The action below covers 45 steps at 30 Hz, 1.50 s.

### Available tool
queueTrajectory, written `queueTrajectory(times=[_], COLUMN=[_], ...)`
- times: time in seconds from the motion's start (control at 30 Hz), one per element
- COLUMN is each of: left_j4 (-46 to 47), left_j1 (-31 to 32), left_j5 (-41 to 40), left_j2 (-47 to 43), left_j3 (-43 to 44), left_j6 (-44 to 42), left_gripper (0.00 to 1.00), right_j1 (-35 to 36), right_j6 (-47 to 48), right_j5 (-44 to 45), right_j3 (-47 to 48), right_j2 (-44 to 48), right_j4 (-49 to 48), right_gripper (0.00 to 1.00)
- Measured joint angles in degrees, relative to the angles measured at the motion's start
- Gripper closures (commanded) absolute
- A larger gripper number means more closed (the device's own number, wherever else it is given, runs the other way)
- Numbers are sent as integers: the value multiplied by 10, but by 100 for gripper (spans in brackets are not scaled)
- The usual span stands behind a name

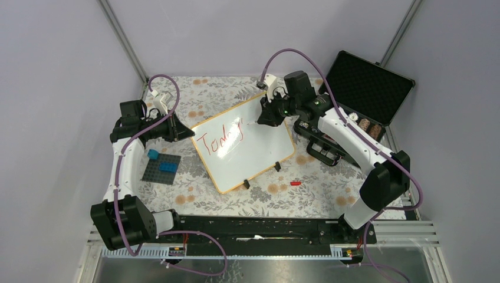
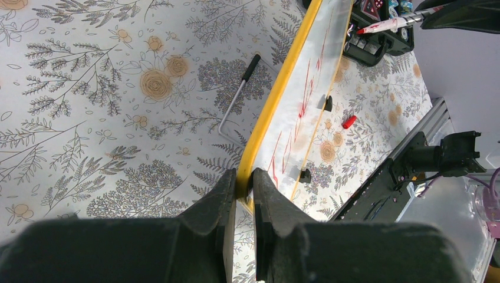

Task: Write a sentence on the whiteboard

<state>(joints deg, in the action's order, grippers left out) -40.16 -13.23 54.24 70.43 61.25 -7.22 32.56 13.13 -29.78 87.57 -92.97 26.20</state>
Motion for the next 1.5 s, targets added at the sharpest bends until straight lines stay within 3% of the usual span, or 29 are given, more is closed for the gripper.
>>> queueTrajectory(times=[1.5], left_j4=[1], left_j1=[2], left_j5=[-1], left_j2=[0], left_j3=[0], left_j6=[0], left_gripper=[100], right_j1=[-19], right_j6=[-29], right_j5=[-24], right_j3=[-7], right_j2=[-41], right_j4=[-38], right_gripper=[100])
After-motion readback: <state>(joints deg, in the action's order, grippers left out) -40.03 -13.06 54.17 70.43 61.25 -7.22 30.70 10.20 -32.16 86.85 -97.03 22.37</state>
